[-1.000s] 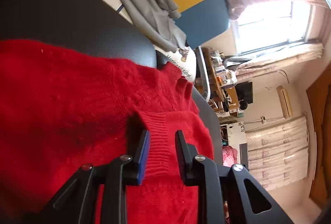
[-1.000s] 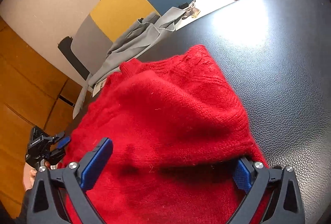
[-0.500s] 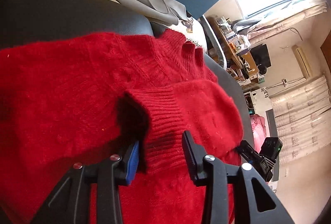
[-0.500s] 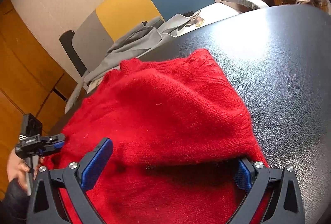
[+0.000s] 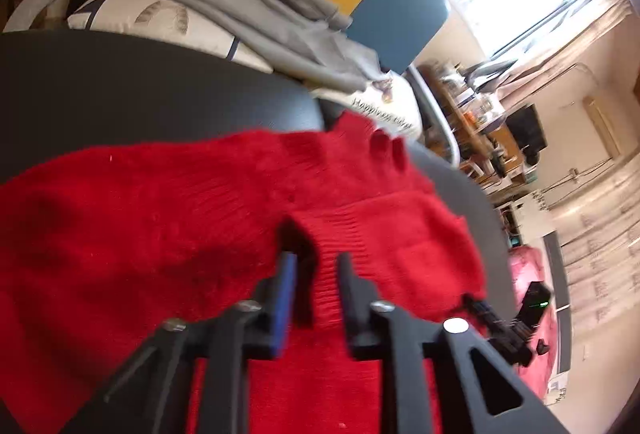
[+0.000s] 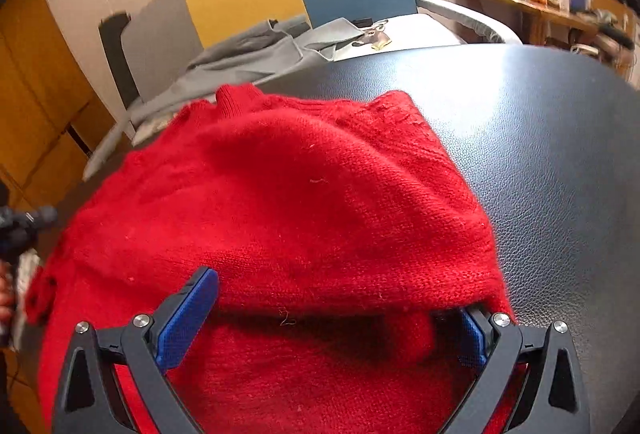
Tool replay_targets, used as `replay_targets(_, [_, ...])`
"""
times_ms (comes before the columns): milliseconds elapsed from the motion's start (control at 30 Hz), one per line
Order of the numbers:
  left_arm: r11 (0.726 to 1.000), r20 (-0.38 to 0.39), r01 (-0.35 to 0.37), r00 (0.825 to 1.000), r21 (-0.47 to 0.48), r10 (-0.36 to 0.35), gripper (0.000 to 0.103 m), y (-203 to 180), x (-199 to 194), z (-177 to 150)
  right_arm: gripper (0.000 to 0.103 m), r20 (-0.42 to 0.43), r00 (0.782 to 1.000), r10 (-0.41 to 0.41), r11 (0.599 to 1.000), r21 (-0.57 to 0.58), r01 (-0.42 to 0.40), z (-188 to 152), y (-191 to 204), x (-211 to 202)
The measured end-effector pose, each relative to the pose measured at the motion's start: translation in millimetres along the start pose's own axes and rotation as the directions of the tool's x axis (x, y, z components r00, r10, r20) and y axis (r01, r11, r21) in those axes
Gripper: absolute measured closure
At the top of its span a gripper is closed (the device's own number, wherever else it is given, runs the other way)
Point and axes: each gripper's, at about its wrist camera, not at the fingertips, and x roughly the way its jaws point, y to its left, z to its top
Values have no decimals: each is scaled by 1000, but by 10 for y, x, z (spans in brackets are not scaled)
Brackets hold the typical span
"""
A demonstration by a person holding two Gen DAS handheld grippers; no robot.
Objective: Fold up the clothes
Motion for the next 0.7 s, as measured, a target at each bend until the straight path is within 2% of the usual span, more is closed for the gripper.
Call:
replay_targets(100, [998, -26, 40, 999, -50, -41, 69, 107, 106, -19, 0, 24, 998, 51, 998, 47, -52, -1, -74, -32])
replay_targets(167, [995, -34, 63, 997, -83, -66, 58, 157, 163, -38, 0, 34, 997, 74, 995, 67, -76, -1, -109, -45])
replay_targets(367, [994, -67, 70, 995, -86, -75, 56, 120, 295, -60, 0, 37, 996, 79, 994, 68, -81, -8, -103, -56])
replay_targets(500, [996, -82, 63, 994, -55, -68, 58, 21, 371, -51, 0, 38, 996, 80, 994, 68, -82, 1, -102, -53])
replay_targets(533, [996, -88, 65, 994, -54, -70, 59, -5, 392, -42, 0, 37, 996, 79, 994, 68, -82, 2, -100, -52])
replay_targets(600, [998, -83, 42, 995, -56, -47, 79, -31, 424, -27, 0, 36, 996, 78, 995, 66, -81, 3, -102, -53])
replay_targets(633, [998, -77, 18, 997, -58, -23, 95, -40, 435, -28, 0, 35, 997, 75, 995, 64, -78, 2, -97, -54])
replay_targets(700, [997, -59, 22, 998, -79, -27, 99, -39, 406, -20, 0, 33, 997, 69, 996, 60, -71, 2, -84, -53])
